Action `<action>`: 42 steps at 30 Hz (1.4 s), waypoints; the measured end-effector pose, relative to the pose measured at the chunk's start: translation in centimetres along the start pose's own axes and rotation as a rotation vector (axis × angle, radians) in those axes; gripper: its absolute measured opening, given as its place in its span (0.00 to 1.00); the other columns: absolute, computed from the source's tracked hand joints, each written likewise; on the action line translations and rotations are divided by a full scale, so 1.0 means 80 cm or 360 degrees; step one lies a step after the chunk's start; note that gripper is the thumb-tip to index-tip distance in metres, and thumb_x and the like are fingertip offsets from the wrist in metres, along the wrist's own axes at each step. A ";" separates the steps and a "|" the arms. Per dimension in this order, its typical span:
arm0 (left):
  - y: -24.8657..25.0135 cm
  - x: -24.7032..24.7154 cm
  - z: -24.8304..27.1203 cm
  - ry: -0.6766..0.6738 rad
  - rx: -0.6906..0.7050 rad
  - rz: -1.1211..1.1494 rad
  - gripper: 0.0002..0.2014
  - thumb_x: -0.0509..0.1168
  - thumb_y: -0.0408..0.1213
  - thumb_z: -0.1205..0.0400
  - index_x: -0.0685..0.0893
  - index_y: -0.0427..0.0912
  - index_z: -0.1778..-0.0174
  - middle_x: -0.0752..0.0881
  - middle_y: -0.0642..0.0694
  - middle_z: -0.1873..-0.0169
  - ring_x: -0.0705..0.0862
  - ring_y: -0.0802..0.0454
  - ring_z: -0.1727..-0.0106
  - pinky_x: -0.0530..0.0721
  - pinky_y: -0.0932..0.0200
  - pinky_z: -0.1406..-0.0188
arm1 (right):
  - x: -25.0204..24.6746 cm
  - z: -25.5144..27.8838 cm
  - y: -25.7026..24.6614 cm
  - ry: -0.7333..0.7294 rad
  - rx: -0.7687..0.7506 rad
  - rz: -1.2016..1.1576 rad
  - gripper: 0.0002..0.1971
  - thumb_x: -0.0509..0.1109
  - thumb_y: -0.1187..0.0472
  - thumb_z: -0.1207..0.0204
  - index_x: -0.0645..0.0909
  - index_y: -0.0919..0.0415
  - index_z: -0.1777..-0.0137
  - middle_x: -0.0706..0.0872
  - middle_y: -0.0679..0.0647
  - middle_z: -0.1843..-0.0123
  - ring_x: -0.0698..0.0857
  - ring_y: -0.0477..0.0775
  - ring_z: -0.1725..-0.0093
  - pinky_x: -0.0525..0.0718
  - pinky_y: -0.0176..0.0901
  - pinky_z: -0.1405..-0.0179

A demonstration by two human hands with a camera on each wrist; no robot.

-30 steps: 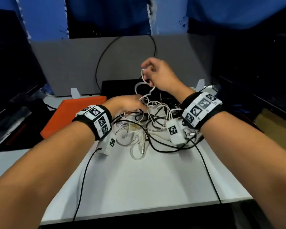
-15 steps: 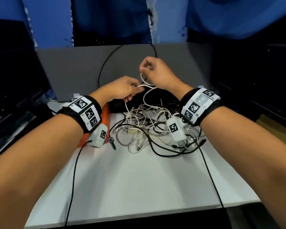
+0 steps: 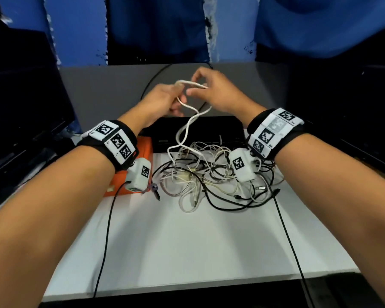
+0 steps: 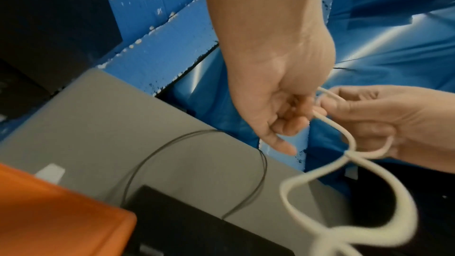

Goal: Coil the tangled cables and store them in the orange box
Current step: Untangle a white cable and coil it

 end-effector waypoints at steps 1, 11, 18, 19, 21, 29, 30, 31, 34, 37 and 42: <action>0.008 -0.021 -0.001 0.0123 0.0038 -0.0057 0.22 0.56 0.45 0.07 0.82 0.42 0.65 0.71 0.50 0.79 0.74 0.54 0.77 0.90 0.47 0.57 | -0.013 -0.002 0.007 -0.0017 0.0096 0.0216 0.10 0.78 0.52 0.20 0.83 0.56 0.49 0.86 0.48 0.57 0.82 0.48 0.58 0.78 0.46 0.57; 0.018 -0.197 0.005 0.0831 -0.0127 -0.0147 0.22 0.53 0.49 0.06 0.76 0.44 0.64 0.83 0.41 0.66 0.85 0.53 0.71 0.87 0.61 0.77 | -0.076 0.047 0.179 0.0005 0.0786 0.0538 0.12 0.69 0.55 0.12 0.87 0.62 0.52 0.86 0.60 0.63 0.83 0.60 0.63 0.77 0.47 0.59; -0.022 -0.131 0.006 0.0403 -0.0338 0.0594 0.22 0.54 0.49 0.07 0.71 0.46 0.67 0.84 0.48 0.76 0.92 0.47 0.66 0.91 0.49 0.55 | -0.078 0.047 0.139 0.0311 0.0587 -0.0308 0.09 0.68 0.64 0.12 0.79 0.61 0.56 0.84 0.52 0.72 0.83 0.45 0.80 0.81 0.37 0.76; -0.022 -0.123 0.006 0.0450 -0.0335 0.0660 0.22 0.55 0.50 0.07 0.71 0.46 0.67 0.80 0.49 0.79 0.88 0.48 0.71 0.90 0.50 0.56 | -0.083 0.040 0.113 0.0377 0.0421 -0.0340 0.07 0.68 0.63 0.12 0.80 0.60 0.53 0.86 0.53 0.67 0.87 0.47 0.75 0.85 0.39 0.69; -0.018 -0.100 0.005 0.0509 -0.0321 0.0636 0.21 0.56 0.50 0.08 0.75 0.45 0.65 0.74 0.49 0.82 0.79 0.49 0.79 0.86 0.51 0.61 | -0.076 0.027 0.064 0.0335 0.0120 -0.0254 0.05 0.67 0.62 0.11 0.82 0.62 0.48 0.88 0.55 0.59 0.91 0.51 0.64 0.87 0.38 0.58; 0.006 0.043 0.014 -0.0132 -0.0284 0.0272 0.18 0.55 0.52 0.07 0.80 0.42 0.48 0.66 0.49 0.80 0.68 0.49 0.80 0.75 0.59 0.74 | -0.004 0.007 -0.002 0.0165 -0.0135 -0.0255 0.06 0.65 0.65 0.11 0.80 0.61 0.51 0.88 0.56 0.65 0.88 0.56 0.70 0.89 0.56 0.61; 0.008 0.041 0.013 -0.0100 -0.0244 0.0372 0.17 0.56 0.49 0.07 0.81 0.41 0.50 0.67 0.50 0.80 0.67 0.51 0.80 0.74 0.59 0.75 | -0.001 0.011 0.001 0.0149 -0.0122 -0.0318 0.04 0.65 0.65 0.11 0.78 0.59 0.49 0.86 0.55 0.65 0.85 0.54 0.72 0.87 0.54 0.66; 0.011 0.038 0.010 -0.0047 -0.0209 0.0467 0.16 0.57 0.45 0.07 0.82 0.41 0.53 0.68 0.50 0.80 0.66 0.53 0.81 0.71 0.60 0.76 | 0.003 0.014 0.006 0.0139 -0.0117 -0.0352 0.04 0.65 0.64 0.12 0.75 0.56 0.48 0.84 0.55 0.65 0.82 0.53 0.73 0.85 0.51 0.69; 0.016 0.029 0.000 0.0103 -0.0215 0.0758 0.13 0.59 0.37 0.09 0.82 0.42 0.58 0.67 0.53 0.82 0.61 0.57 0.83 0.65 0.62 0.79 | 0.012 0.021 0.009 0.0121 -0.0134 -0.0328 0.10 0.66 0.62 0.14 0.67 0.53 0.41 0.87 0.62 0.57 0.81 0.53 0.70 0.85 0.52 0.71; 0.025 0.037 -0.005 0.0050 -0.0252 0.1023 0.10 0.62 0.38 0.10 0.82 0.41 0.56 0.66 0.54 0.84 0.60 0.59 0.85 0.64 0.64 0.83 | 0.005 0.020 0.002 0.0223 -0.0170 -0.0345 0.11 0.65 0.63 0.14 0.65 0.53 0.42 0.87 0.66 0.58 0.82 0.56 0.73 0.85 0.54 0.72; 0.054 0.014 -0.012 0.0060 -0.0133 0.1464 0.14 0.61 0.39 0.09 0.78 0.43 0.62 0.66 0.55 0.86 0.60 0.60 0.88 0.62 0.68 0.85 | 0.013 0.023 0.019 0.0197 -0.0075 -0.0366 0.13 0.65 0.64 0.13 0.63 0.52 0.52 0.83 0.56 0.67 0.77 0.54 0.75 0.76 0.46 0.76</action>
Point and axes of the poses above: each hand's wrist, its own z-axis away from the middle knuckle, its own x-axis out of the palm, y = z × x, the point moved 8 cm from there along -z, towards the middle knuckle
